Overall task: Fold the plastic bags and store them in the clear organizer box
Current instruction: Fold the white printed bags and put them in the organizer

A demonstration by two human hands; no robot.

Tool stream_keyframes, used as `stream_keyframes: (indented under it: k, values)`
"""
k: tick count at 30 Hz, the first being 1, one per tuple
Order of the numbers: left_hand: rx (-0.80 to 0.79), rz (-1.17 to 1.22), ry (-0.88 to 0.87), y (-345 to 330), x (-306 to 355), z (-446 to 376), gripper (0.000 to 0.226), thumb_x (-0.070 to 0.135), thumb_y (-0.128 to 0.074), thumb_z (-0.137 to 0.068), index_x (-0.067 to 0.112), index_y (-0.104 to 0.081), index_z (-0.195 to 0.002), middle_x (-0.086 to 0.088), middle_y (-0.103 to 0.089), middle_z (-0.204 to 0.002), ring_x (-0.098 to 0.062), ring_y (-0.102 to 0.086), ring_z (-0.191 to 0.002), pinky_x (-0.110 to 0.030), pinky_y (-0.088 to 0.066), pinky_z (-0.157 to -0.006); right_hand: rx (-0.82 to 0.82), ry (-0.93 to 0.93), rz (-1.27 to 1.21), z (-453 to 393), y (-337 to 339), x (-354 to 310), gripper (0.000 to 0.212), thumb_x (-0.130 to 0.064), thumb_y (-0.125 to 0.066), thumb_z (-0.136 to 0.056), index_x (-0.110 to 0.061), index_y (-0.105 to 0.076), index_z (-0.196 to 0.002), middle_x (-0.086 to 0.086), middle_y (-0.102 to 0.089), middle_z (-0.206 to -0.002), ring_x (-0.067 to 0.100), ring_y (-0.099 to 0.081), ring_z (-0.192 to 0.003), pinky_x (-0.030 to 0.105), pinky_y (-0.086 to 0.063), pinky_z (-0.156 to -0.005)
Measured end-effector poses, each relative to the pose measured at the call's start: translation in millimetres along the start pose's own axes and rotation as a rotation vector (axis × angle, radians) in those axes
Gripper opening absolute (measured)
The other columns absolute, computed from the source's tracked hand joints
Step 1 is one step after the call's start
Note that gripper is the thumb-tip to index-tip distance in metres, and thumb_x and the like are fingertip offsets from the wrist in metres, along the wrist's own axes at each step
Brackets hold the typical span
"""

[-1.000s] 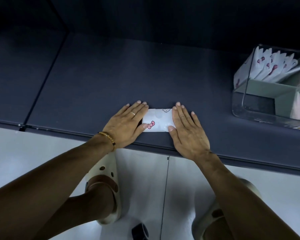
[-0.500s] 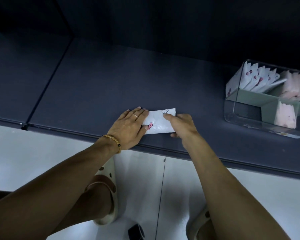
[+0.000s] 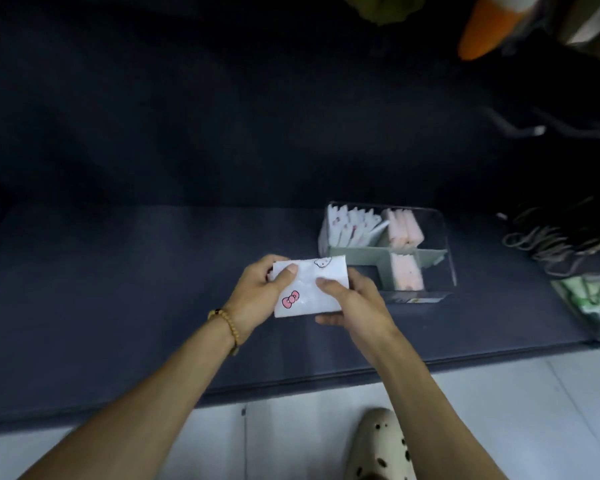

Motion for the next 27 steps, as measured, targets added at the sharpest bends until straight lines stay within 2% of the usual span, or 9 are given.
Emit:
stream_keyframes:
  k: [5,10,13,15,17,20,22,24,27]
  values:
    - [-0.064,-0.065,-0.065,-90.6,33.3,-39.1,0.008,0.025,-0.059,-0.091,0.019,-0.064,-0.09,0.004,-0.066,-0.082,-0.004,-0.062,-0.071,-0.018,-0.049,-0.064,0.328,0.101,-0.06,1.9,109.3,-22.7,0.009,-0.013,-0.066,-0.088,-0.014,-0.067,-0.097,0.002,-0.075,-0.082,0.015,-0.072,-0.074,0.024,-0.053,-0.054]
    - [0.058,-0.571,-0.334,-129.3,66.2,-86.9,0.016,0.03,-0.06,-0.088,0.022,-0.061,-0.101,0.007,-0.061,-0.098,-0.009,-0.056,-0.094,-0.023,-0.047,-0.083,0.568,0.14,-0.079,-9.6,192.6,-24.6,0.005,-0.014,-0.064,-0.089,-0.014,-0.064,-0.094,0.003,-0.073,-0.085,0.016,-0.072,-0.071,0.027,-0.056,-0.053]
    - [0.137,-0.984,-0.499,-153.1,78.0,-110.4,0.037,0.038,-0.061,-0.082,0.024,-0.057,-0.117,0.001,-0.058,-0.112,-0.02,-0.048,-0.106,-0.035,-0.037,-0.092,0.608,0.14,-0.095,-25.2,212.9,-17.5,0.004,-0.015,-0.063,-0.089,-0.015,-0.063,-0.093,0.004,-0.071,-0.089,0.017,-0.071,-0.075,0.035,-0.06,-0.062]
    - [0.161,-1.218,-0.508,-165.2,74.1,-125.7,0.045,0.05,-0.059,-0.079,0.026,-0.057,-0.117,0.002,-0.056,-0.114,-0.022,-0.046,-0.105,-0.037,-0.033,-0.09,0.598,0.152,-0.145,-38.7,216.3,-15.7,0.004,-0.013,-0.062,-0.09,-0.015,-0.062,-0.094,0.003,-0.071,-0.088,0.012,-0.071,-0.072,0.027,-0.056,-0.056]
    - [0.186,-1.347,-0.5,-167.4,67.5,-134.7,0.04,0.052,-0.057,-0.08,0.025,-0.061,-0.11,0.002,-0.058,-0.111,-0.022,-0.047,-0.104,-0.038,-0.032,-0.089,0.563,0.153,-0.187,-54.5,212.7,-18.5,0.007,-0.014,-0.062,-0.09,-0.013,-0.062,-0.097,0.003,-0.071,-0.089,0.011,-0.071,-0.073,0.023,-0.054,-0.055]
    - [0.285,-1.39,-0.52,-150.3,68.0,-137.7,0.02,0.035,-0.059,-0.081,0.021,-0.066,-0.093,0.0,-0.064,-0.1,-0.023,-0.052,-0.097,-0.038,-0.031,-0.083,0.473,0.138,-0.159,-83.3,197.5,-28.9,0.012,-0.015,-0.063,-0.09,-0.011,-0.061,-0.101,0.002,-0.071,-0.091,0.009,-0.072,-0.074,0.024,-0.056,-0.057]
    - [0.338,-1.37,-0.512,-132.9,68.3,-138.3,0.013,0.029,-0.06,-0.079,0.019,-0.068,-0.083,-0.001,-0.065,-0.089,-0.024,-0.054,-0.089,-0.038,-0.029,-0.078,0.448,0.127,-0.047,-99.6,187.1,-36.7,0.013,-0.016,-0.063,-0.09,-0.01,-0.059,-0.101,0.002,-0.071,-0.09,0.011,-0.071,-0.071,0.027,-0.058,-0.058]
    - [0.376,-1.351,-0.495,-118.6,66.8,-137.8,0.01,0.027,-0.061,-0.078,0.02,-0.068,-0.077,0.001,-0.065,-0.082,-0.023,-0.054,-0.085,-0.038,-0.03,-0.077,0.505,0.134,0.251,-109.6,181.4,-49.5,0.017,-0.02,-0.062,-0.09,-0.009,-0.056,-0.102,0.004,-0.069,-0.088,0.014,-0.069,-0.067,0.034,-0.059,-0.063]
    - [0.397,-1.303,-0.494,-111.0,64.4,-136.2,0.01,0.027,-0.062,-0.079,0.02,-0.068,-0.077,0.002,-0.066,-0.081,-0.023,-0.055,-0.086,-0.037,-0.033,-0.078,0.564,0.183,0.736,-120.7,160.6,-73.1,0.028,-0.024,-0.056,-0.091,-0.006,-0.051,-0.113,0.017,-0.064,-0.101,0.031,-0.063,-0.089,0.045,-0.055,-0.079]
Point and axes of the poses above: each hand's wrist, its own z-axis away from the middle knuckle, its own y-axis out of the back of the hand, x = y × z, the point moved 10 cm from there along -z, towards the middle knuckle
